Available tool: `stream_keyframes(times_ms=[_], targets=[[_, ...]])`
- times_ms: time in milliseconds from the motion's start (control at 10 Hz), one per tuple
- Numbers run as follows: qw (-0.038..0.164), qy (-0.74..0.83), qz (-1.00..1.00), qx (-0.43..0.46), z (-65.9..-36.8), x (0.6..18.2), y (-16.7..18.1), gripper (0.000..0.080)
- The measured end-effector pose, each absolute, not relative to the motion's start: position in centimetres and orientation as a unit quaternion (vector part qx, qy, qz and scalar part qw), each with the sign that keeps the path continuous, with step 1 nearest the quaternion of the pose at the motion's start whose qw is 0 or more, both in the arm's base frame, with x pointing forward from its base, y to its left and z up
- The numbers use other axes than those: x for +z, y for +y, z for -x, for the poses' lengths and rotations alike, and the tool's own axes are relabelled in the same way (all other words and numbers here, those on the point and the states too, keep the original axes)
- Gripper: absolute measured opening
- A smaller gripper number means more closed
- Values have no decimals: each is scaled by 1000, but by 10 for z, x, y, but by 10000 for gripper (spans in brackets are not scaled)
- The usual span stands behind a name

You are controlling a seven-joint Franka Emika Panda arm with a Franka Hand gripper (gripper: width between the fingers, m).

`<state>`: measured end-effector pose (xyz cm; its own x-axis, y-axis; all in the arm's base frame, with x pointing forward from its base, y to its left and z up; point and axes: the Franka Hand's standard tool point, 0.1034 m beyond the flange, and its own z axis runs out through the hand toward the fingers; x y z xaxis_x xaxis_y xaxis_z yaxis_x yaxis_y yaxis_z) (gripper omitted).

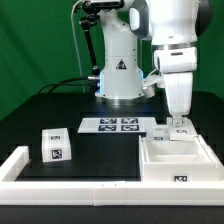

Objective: Assemble cabinet

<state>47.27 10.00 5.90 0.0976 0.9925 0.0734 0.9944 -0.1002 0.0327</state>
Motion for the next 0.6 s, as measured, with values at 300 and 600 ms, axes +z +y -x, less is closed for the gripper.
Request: stream_keyframes(times_ms=[300,600], targets=[[13,-665,745,-45,-485,54,102,69],[14,-661,749,-42,-507,57,98,69]])
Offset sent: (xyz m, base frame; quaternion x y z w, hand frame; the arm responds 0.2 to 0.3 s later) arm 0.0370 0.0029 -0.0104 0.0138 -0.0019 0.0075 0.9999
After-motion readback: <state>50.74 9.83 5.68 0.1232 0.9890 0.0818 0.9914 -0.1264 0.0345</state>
